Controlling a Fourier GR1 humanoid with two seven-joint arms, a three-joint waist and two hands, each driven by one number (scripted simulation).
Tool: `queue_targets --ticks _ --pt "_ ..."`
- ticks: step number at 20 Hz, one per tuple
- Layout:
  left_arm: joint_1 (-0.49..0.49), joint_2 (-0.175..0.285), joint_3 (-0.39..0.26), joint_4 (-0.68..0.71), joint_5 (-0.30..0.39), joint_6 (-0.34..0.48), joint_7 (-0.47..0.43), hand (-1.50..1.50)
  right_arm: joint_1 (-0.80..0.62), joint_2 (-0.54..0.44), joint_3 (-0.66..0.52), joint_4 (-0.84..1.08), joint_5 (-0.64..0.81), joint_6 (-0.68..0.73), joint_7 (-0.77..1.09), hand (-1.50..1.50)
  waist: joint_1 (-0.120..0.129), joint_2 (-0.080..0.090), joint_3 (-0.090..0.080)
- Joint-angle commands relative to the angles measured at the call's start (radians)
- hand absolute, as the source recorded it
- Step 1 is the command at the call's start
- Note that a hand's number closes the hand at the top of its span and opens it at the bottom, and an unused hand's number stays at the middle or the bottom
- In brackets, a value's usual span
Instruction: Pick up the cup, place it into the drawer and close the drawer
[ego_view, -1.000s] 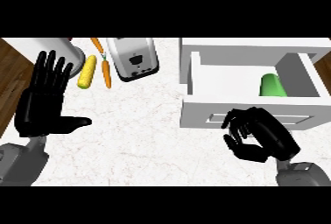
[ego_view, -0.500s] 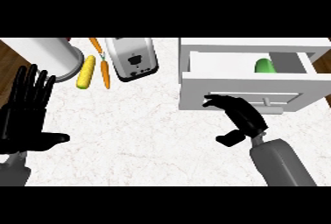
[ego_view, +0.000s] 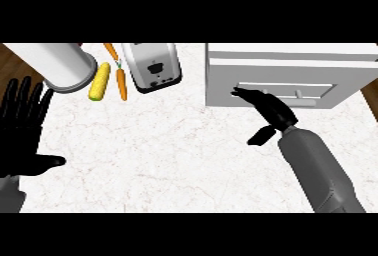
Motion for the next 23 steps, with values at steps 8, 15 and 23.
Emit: queue_targets --ticks 8,15,23 --pt "0.022 -0.018 0.028 -0.037 0.004 -0.038 0.034 -1.50 -0.311 -0.091 -0.128 0.435 -0.019 0.044 -0.117 -1.50 0.035 0.016 0.005" --pt "-0.026 -0.043 0.003 0.042 -0.058 -0.069 -0.013 -1.50 -0.333 -0.131 -0.155 0.515 -0.020 0.006 -0.182 -1.50 0.053 0.034 0.006" --pt "-0.018 -0.051 -0.007 0.006 -0.065 -0.053 0.016 -1.50 -0.397 -0.152 -0.165 0.558 -0.019 0.046 -0.152 -1.50 0.066 0.029 0.006"
